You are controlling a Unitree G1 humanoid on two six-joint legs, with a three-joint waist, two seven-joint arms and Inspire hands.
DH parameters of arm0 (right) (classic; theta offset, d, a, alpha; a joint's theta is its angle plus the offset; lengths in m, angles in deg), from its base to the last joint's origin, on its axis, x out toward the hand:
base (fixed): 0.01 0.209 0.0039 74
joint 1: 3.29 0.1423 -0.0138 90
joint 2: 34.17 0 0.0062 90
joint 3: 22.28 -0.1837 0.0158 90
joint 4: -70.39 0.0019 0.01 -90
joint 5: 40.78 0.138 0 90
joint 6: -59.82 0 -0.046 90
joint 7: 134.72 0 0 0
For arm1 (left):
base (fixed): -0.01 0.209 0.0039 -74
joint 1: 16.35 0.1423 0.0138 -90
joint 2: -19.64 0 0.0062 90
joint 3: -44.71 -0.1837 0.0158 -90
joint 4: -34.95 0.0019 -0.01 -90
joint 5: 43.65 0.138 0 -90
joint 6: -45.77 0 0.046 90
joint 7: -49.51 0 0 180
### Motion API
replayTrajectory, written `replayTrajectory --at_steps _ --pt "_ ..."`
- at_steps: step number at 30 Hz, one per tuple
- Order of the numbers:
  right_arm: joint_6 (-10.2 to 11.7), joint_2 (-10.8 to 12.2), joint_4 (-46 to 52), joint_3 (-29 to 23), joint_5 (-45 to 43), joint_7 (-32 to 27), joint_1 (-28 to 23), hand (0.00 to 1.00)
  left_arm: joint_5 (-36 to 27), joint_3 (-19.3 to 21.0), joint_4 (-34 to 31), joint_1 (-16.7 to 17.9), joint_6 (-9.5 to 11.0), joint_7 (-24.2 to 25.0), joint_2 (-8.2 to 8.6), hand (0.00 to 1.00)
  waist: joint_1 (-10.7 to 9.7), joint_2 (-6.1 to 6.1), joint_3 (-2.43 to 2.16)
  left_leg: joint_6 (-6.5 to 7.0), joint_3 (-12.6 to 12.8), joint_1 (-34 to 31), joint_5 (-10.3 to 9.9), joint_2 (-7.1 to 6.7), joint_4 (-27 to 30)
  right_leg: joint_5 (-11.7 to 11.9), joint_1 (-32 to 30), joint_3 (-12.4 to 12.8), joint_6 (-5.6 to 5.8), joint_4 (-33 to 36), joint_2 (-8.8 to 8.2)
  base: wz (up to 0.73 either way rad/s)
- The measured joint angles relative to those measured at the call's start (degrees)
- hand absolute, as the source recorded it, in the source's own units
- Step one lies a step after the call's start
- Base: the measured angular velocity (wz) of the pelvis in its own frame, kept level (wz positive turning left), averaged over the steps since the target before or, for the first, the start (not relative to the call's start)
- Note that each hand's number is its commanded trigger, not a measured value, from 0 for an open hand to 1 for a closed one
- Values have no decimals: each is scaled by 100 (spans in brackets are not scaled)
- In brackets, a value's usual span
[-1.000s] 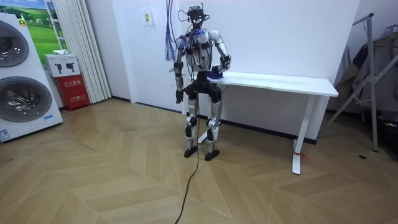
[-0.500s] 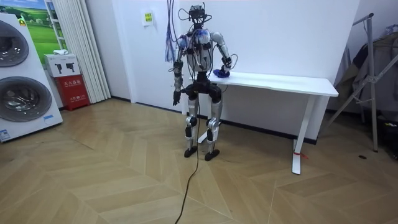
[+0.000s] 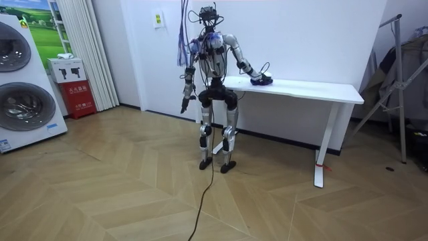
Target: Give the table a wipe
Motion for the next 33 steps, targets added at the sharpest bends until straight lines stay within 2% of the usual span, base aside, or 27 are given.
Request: replayTrajectory --at_steps 3,7,10,11,12,13,14,15,16,17,18,20,21,22,23,25,26,28,29,30,31,33 --pt "-2 10 -24 -414 4 -58 -264 100 4 311 -174 82 4 -62 3 0 -163 2 -12 5 25 44 -3 -1 0 2 42 5 4 1 -3 1" --pt "-80 4 31 -449 -11 -110 -297 100 -16 275 -231 -36 12 -92 -31 0 -208 26 -18 -4 81 49 -8 6 -4 3 29 34 5 12 1 -10" --pt "-489 9 328 -89 -57 -69 -150 100 -78 -55 -212 -152 24 -103 -4 0 -94 104 -18 -12 176 107 -13 25 -29 5 17 183 1 24 30 -26" --pt "-739 11 558 77 -80 6 -119 100 -162 -236 -195 -208 22 -105 11 0 -37 148 -11 -13 202 111 -12 28 -31 9 -29 280 -7 72 47 -27" --pt "-849 18 664 153 -172 60 -71 100 -193 -333 -195 -224 21 -105 19 0 -10 168 -6 -13 235 110 -12 35 -31 12 -77 330 -10 112 55 -39" --pt "-1076 32 972 375 -457 213 13 100 -189 -487 -168 -265 18 -105 41 0 36 201 12 -19 339 110 -9 56 -38 26 -130 413 -33 139 77 -59" --pt "-1270 44 1340 714 -718 418 61 100 -184 -568 -112 -372 11 -105 68 0 220 230 22 -41 466 115 4 90 -76 53 -238 520 -77 203 108 -72" --pt "-1430 118 1780 1208 -998 641 167 100 -189 -626 -110 -468 3 -111 60 0 342 224 58 -59 543 95 15 127 -90 84 -311 602 -125 208 157 -61" --pt "-1464 168 1947 1480 -1135 740 282 100 -194 -656 -110 -504 -2 -114 58 0 361 214 77 -68 569 69 20 143 -90 95 -345 606 -142 209 171 -32" --pt "-1468 308 2139 1950 -1373 949 613 100 -213 -764 -91 -547 -7 -132 50 0 403 186 99 -95 582 -18 34 163 -88 112 -438 595 -170 219 187 -10" --pt "-1456 428 2246 2382 -1468 1141 1010 100 -309 -864 -82 -668 -4 -135 63 0 539 143 140 -124 588 -79 52 178 -88 130 -511 594 -199 222 204 0" --pt "-1394 498 2298 2820 -1598 1398 1544 100 -304 -956 -80 -771 -4 -136 63 0 731 114 185 -164 578 -161 77 169 -84 144 -573 560 -222 189 230 15" --pt "-1365 500 2315 2993 -1616 1501 1782 100 -305 -964 -78 -757 -12 -138 61 0 854 106 186 -179 490 -200 87 179 -77 144 -571 455 -224 168 232 32" --pt "-1345 501 2316 3022 -1620 1536 1856 100 -290 -963 -80 -717 -19 -143 56 0 894 80 170 -188 447 -198 94 185 -68 142 -566 425 -225 167 236 51" --pt "-1340 501 2332 3021 -1633 1580 1898 100 -280 -956 -109 -620 -39 -154 34 0 933 87 176 -191 359 -191 98 197 -70 142 -565 329 -225 140 235 55" --pt "-1342 487 2313 2972 -1661 1593 1766 100 -250 -940 -137 -363 -157 -149 1 0 926 69 164 -192 263 -195 99 190 -65 141 -474 303 -224 48 223 45" --pt "-1329 479 2280 2857 -1662 1582 1547 100 -225 -893 -150 -237 -257 -127 24 0 920 67 163 -192 243 -204 99 190 -65 141 -437 288 -223 -1 207 30" --pt "-1124 497 2180 2555 -1563 1358 1106 100 -172 -844 -149 -118 -295 -36 54 0 843 116 172 -192 222 -187 99 176 -64 138 -365 247 -218 -30 177 31" --pt "-958 491 2164 2425 -1563 1197 894 100 -185 -839 -153 -19 -294 -24 43 0 674 151 160 -191 228 -138 100 145 -65 115 -283 236 -181 -31 117 32" --pt "-828 490 2149 2285 -1544 1023 657 100 -147 -792 -159 40 -295 -24 30 0 564 153 113 -190 313 -93 100 95 -66 52 -216 282 -83 -27 75 25" --pt "-759 490 2125 2207 -1543 918 542 100 -115 -738 -171 54 -294 -18 33 0 521 153 78 -191 359 -83 100 79 -66 39 -204 317 -63 -30 56 17" --pt "-523 488 2098 1859 -1365 599 152 100 -115 -581 -354 39 -278 -20 34 0 277 135 63 -190 360 -55 100 17 -65 -6 -136 317 7 -24 -9 14"
